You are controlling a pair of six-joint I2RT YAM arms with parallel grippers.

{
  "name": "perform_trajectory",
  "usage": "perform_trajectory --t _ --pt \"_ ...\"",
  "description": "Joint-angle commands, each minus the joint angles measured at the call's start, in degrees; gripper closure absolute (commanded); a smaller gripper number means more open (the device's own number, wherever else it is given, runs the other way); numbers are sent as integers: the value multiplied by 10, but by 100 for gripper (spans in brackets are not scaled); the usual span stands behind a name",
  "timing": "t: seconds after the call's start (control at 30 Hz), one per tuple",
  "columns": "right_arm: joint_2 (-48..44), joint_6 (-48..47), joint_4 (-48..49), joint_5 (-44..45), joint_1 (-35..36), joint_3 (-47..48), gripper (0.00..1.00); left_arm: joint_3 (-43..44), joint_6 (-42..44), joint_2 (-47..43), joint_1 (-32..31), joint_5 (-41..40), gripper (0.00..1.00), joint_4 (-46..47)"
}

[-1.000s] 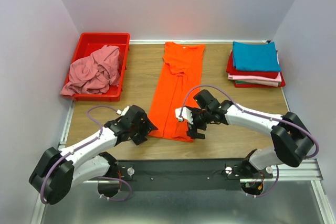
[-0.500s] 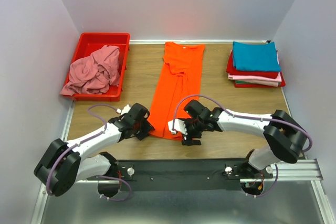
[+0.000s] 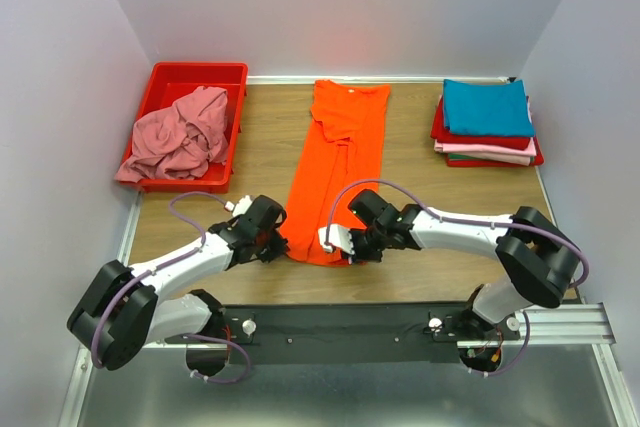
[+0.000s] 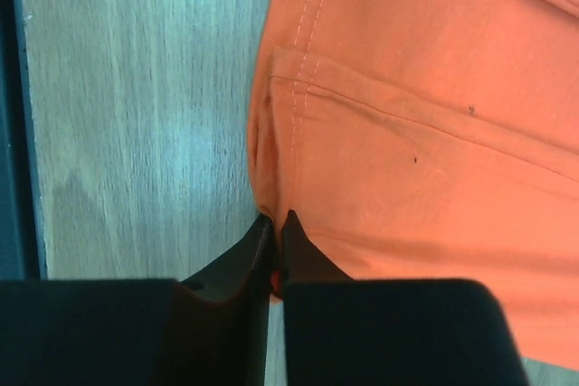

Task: Fold and stack the t-shirts
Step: Fold the tshirt

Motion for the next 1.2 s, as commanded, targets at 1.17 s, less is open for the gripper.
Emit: perform_trajectory --t 1.17 --pt "178 -51 -120 -25 -284 372 100 479 282 379 161 140 100 63"
